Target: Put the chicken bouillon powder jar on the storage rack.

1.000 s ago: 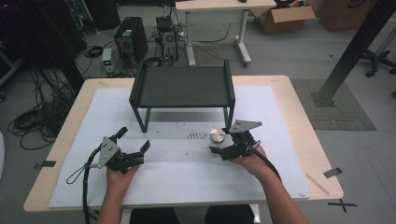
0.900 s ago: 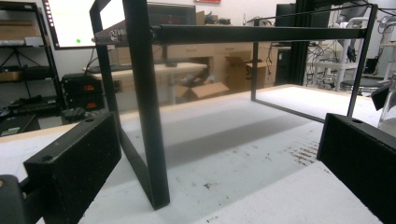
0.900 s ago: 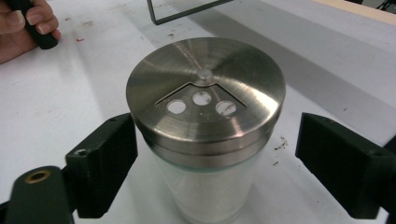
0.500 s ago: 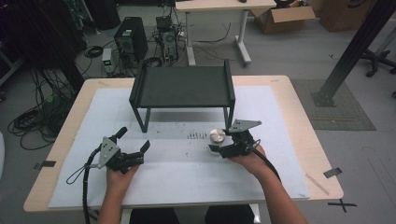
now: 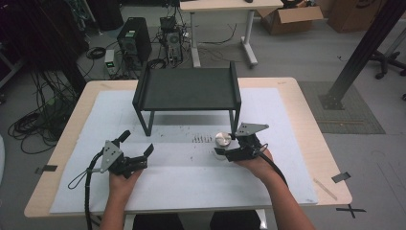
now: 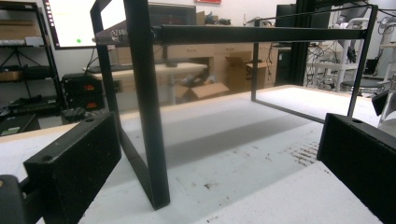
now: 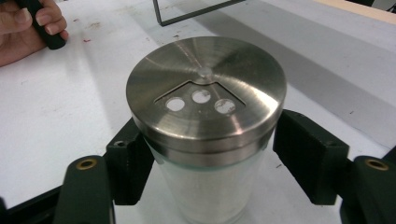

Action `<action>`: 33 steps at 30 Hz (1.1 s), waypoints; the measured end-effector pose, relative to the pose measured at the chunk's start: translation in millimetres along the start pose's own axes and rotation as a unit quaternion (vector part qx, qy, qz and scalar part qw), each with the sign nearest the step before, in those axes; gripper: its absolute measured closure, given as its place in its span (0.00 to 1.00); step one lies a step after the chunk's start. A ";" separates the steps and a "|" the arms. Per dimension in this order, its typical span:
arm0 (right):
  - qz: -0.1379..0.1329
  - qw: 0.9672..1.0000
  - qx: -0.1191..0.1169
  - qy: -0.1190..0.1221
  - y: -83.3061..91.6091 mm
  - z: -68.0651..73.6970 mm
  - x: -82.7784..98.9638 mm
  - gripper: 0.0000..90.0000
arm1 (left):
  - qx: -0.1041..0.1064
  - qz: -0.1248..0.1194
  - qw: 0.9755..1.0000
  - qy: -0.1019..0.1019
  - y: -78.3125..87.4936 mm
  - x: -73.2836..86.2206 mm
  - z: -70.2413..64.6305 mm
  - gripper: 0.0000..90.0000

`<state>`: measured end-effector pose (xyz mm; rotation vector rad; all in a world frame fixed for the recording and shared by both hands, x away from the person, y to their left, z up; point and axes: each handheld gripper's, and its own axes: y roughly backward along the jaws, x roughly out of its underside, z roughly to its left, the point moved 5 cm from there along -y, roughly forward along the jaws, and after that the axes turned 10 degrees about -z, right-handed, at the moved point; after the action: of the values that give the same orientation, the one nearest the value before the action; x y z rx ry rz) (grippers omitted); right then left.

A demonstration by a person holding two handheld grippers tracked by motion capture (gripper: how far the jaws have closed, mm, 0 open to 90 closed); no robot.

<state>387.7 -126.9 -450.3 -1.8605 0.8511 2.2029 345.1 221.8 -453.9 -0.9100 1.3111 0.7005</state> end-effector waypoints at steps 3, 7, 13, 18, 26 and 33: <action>-0.001 1.000 -0.004 0.001 0.6 0.5 0.2 0.38 | 0.000 0.000 1.000 0.000 0.0 0.0 0.0 0.00; -0.002 1.000 -0.009 0.006 0.5 1.4 0.1 0.41 | 0.000 0.000 1.000 0.000 0.0 0.0 0.0 0.00; -0.006 1.000 -0.013 0.012 1.1 3.0 0.0 0.46 | 0.000 0.000 1.000 0.001 0.0 0.0 0.0 0.00; -0.006 1.000 -0.012 0.020 1.2 3.1 -0.1 0.47 | 0.000 0.000 1.000 0.000 0.0 0.0 0.0 0.00; -0.004 0.999 -0.005 0.044 1.0 6.8 -0.8 0.48 | 0.000 0.000 1.000 0.002 -0.1 0.0 0.1 0.00; -0.001 0.999 0.000 0.048 2.0 8.1 -1.5 0.48 | 0.000 0.000 1.000 0.001 0.0 0.0 0.1 0.00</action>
<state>380.1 -124.2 -447.6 -1.9802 0.8645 2.1279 345.1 221.8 -453.9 -0.9113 1.3120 0.7001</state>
